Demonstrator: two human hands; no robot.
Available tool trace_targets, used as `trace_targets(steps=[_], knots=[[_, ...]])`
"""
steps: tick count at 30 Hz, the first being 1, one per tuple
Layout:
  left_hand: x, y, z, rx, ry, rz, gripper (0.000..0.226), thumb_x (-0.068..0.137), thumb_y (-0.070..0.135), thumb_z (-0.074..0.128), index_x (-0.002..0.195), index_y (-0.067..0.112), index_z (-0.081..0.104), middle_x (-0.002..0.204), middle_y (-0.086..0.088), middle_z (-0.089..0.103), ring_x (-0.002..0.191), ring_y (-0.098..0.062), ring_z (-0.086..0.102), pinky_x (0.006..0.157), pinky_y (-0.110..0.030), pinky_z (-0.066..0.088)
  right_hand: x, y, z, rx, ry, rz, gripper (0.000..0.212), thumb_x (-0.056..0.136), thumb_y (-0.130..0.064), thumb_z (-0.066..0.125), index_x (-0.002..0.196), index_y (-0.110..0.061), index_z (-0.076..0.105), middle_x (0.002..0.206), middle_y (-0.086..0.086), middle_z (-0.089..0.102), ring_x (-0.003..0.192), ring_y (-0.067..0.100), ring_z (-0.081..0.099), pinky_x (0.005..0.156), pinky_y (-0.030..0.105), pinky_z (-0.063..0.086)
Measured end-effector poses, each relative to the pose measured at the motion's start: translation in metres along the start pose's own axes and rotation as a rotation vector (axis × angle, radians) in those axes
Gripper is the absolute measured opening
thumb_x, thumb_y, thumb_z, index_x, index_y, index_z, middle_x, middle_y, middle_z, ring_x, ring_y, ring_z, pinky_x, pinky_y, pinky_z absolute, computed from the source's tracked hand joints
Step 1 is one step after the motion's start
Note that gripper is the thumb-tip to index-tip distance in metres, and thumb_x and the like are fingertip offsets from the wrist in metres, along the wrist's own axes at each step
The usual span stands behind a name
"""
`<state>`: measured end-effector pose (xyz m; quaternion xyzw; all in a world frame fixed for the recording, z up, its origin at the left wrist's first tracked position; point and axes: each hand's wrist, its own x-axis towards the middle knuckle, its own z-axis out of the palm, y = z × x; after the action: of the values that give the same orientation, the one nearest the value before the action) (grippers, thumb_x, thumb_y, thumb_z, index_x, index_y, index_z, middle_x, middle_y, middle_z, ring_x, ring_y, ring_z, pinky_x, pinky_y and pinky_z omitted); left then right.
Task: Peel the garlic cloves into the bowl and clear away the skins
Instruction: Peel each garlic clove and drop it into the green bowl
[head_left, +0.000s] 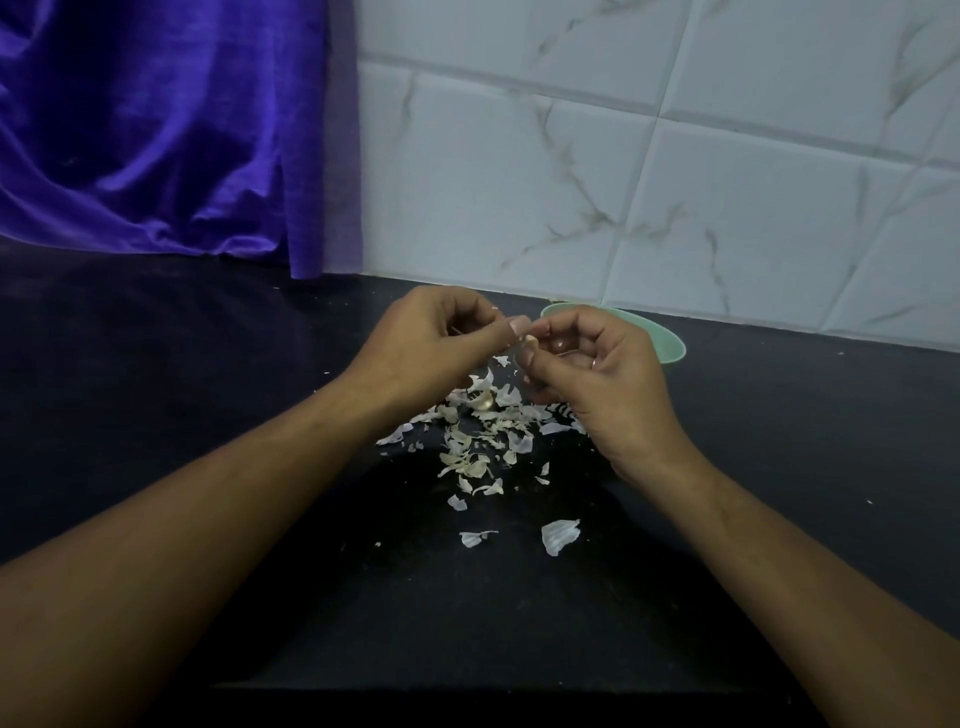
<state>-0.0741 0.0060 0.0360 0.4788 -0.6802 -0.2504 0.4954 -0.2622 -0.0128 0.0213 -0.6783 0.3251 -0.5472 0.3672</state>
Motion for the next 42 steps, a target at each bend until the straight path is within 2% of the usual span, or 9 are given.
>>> trace_targets(steps=[2, 7, 12, 18, 23, 28, 32, 36, 42], knots=[[0.001, -0.001, 0.001, -0.036, -0.035, -0.017, 0.023, 0.092, 0.042, 0.077, 0.09, 0.02, 0.078, 0.085, -0.005, 0.078, 0.086, -0.029, 0.075, 0.081, -0.049, 0.063, -0.001, 0.0, 0.001, -0.042, -0.016, -0.019, 0.011, 0.088, -0.001, 0.078, 0.096, -0.007, 0.073, 0.077, 0.007, 0.074, 0.07, 0.022, 0.073, 0.072, 0.05, 0.063], [0.004, -0.005, 0.0, -0.117, -0.084, -0.08, 0.015, 0.094, 0.026, 0.077, 0.088, 0.012, 0.079, 0.085, -0.007, 0.079, 0.077, -0.014, 0.07, 0.07, -0.034, 0.059, -0.001, 0.001, 0.0, -0.079, 0.019, -0.03, 0.01, 0.085, -0.002, 0.082, 0.093, -0.006, 0.076, 0.079, 0.018, 0.075, 0.071, 0.03, 0.075, 0.074, 0.061, 0.062], [0.002, 0.0, 0.0, -0.109, -0.086, -0.09, 0.012, 0.096, 0.02, 0.074, 0.091, 0.01, 0.079, 0.082, -0.006, 0.078, 0.073, -0.01, 0.069, 0.062, -0.026, 0.055, -0.001, 0.002, -0.002, -0.109, 0.017, -0.047, 0.009, 0.087, -0.005, 0.082, 0.094, -0.008, 0.079, 0.078, 0.015, 0.077, 0.072, 0.033, 0.076, 0.073, 0.06, 0.062], [-0.002, 0.004, 0.004, 0.11, 0.039, 0.007, 0.011, 0.088, 0.024, 0.078, 0.077, 0.021, 0.08, 0.07, 0.001, 0.076, 0.073, -0.025, 0.075, 0.073, -0.048, 0.064, -0.003, 0.002, -0.002, -0.151, -0.013, -0.064, 0.009, 0.089, -0.003, 0.078, 0.097, -0.006, 0.079, 0.078, 0.011, 0.078, 0.07, 0.024, 0.076, 0.073, 0.045, 0.065], [-0.004, 0.004, 0.009, 0.219, 0.136, 0.091, 0.01, 0.086, 0.029, 0.08, 0.078, 0.024, 0.079, 0.062, 0.006, 0.071, 0.062, -0.012, 0.069, 0.061, -0.035, 0.057, -0.002, 0.001, -0.002, -0.137, -0.01, -0.033, 0.007, 0.091, -0.005, 0.078, 0.097, -0.008, 0.079, 0.079, 0.012, 0.078, 0.072, 0.027, 0.077, 0.075, 0.052, 0.065], [-0.001, 0.003, 0.005, 0.328, 0.116, 0.189, 0.008, 0.093, 0.033, 0.076, 0.091, 0.027, 0.082, 0.072, 0.015, 0.074, 0.07, 0.003, 0.069, 0.068, -0.028, 0.058, -0.001, 0.0, -0.002, -0.175, 0.016, -0.049, 0.009, 0.093, -0.009, 0.077, 0.1, -0.012, 0.08, 0.077, 0.01, 0.077, 0.07, 0.028, 0.076, 0.073, 0.053, 0.065], [-0.002, 0.003, 0.001, 0.434, 0.063, 0.256, 0.011, 0.094, 0.032, 0.073, 0.095, 0.026, 0.081, 0.076, 0.013, 0.075, 0.073, 0.0, 0.069, 0.072, -0.035, 0.06, -0.004, -0.001, -0.002, -0.262, -0.006, -0.091, 0.013, 0.093, -0.01, 0.076, 0.105, -0.012, 0.081, 0.077, 0.004, 0.078, 0.069, 0.019, 0.076, 0.071, 0.042, 0.065], [-0.005, 0.007, 0.002, 0.534, 0.089, 0.283, 0.025, 0.084, 0.044, 0.062, 0.088, 0.025, 0.078, 0.072, 0.011, 0.072, 0.072, -0.006, 0.068, 0.069, -0.036, 0.058, -0.005, -0.001, -0.003, -0.349, -0.041, -0.107, 0.014, 0.093, -0.013, 0.076, 0.105, -0.015, 0.082, 0.077, -0.002, 0.079, 0.073, 0.014, 0.077, 0.074, 0.046, 0.064], [-0.004, 0.007, 0.003, 0.417, 0.095, 0.155, 0.009, 0.08, 0.033, 0.076, 0.076, 0.025, 0.075, 0.064, 0.009, 0.069, 0.063, -0.005, 0.064, 0.062, -0.031, 0.052, -0.005, 0.001, -0.001, -0.252, -0.043, -0.067, 0.013, 0.091, -0.007, 0.077, 0.103, -0.01, 0.081, 0.078, 0.005, 0.078, 0.074, 0.021, 0.078, 0.077, 0.048, 0.064]])
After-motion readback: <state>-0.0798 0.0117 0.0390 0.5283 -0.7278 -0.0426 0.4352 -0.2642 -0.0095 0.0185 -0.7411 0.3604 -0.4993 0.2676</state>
